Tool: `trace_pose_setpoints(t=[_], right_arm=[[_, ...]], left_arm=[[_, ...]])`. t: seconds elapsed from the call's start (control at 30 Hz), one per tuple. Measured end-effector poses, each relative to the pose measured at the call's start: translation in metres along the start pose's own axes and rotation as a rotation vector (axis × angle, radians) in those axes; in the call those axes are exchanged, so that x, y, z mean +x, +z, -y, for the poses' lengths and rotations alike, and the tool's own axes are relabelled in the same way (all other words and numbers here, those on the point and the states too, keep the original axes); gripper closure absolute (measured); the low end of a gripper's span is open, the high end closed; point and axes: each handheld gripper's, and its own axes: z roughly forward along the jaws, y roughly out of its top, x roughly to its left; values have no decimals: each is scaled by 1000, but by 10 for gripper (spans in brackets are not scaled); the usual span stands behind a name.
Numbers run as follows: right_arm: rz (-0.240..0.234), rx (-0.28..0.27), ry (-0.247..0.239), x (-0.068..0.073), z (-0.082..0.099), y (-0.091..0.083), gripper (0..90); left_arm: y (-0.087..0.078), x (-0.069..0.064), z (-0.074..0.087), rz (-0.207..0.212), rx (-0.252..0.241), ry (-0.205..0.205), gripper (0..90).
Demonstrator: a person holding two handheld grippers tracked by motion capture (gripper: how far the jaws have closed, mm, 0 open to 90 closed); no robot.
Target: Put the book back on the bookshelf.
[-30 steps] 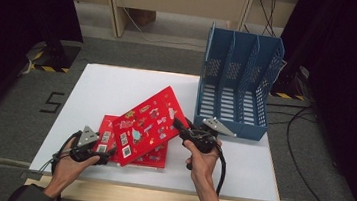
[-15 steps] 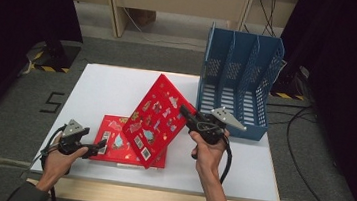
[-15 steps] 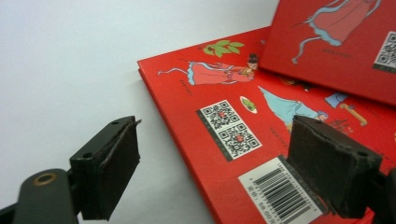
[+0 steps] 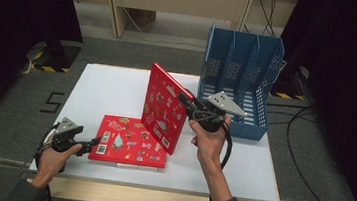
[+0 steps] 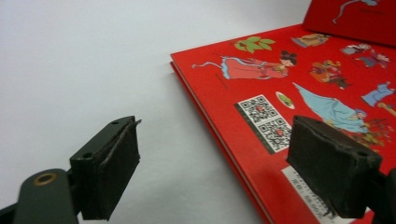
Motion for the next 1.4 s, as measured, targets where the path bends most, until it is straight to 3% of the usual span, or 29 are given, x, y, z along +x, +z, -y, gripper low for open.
trace_pose_setpoints(t=[0.13, 0.33, 0.5, 0.53, 0.63, 0.73, 0.83, 0.93, 1.23, 1.4], right_arm=[[-16, -3, -10, 2, 2, -2, 792], [-23, 4, -54, 9, 4, -8, 784], [-23, 32, -83, 14, 10, -5, 760], [-18, 50, -107, 15, 13, -4, 760], [-22, 42, -93, 16, 19, -4, 760], [-16, 38, -122, 18, 21, -3, 758], [-18, 46, -118, 21, 26, -1, 756], [-10, 66, -147, 23, 32, 0, 751], [-22, 94, -103, 14, 57, 10, 747], [-26, 91, -118, 13, 62, 16, 746]], left_arm=[[-2, 9, 0, -35, -23, -15, 162], [-3, 24, 3, -78, 13, -36, 161], [2, 32, 9, -101, 109, -19, 159], [3, 31, 10, -102, 123, -12, 159], [7, 30, 14, -111, 176, 17, 159], [6, 30, 14, -112, 176, 19, 153], [6, 30, 15, -115, 171, 16, 154], [6, 31, 16, -110, 165, -9, 153], [6, 30, 16, -112, 166, -7, 153], [6, 30, 16, -113, 165, -7, 153]])
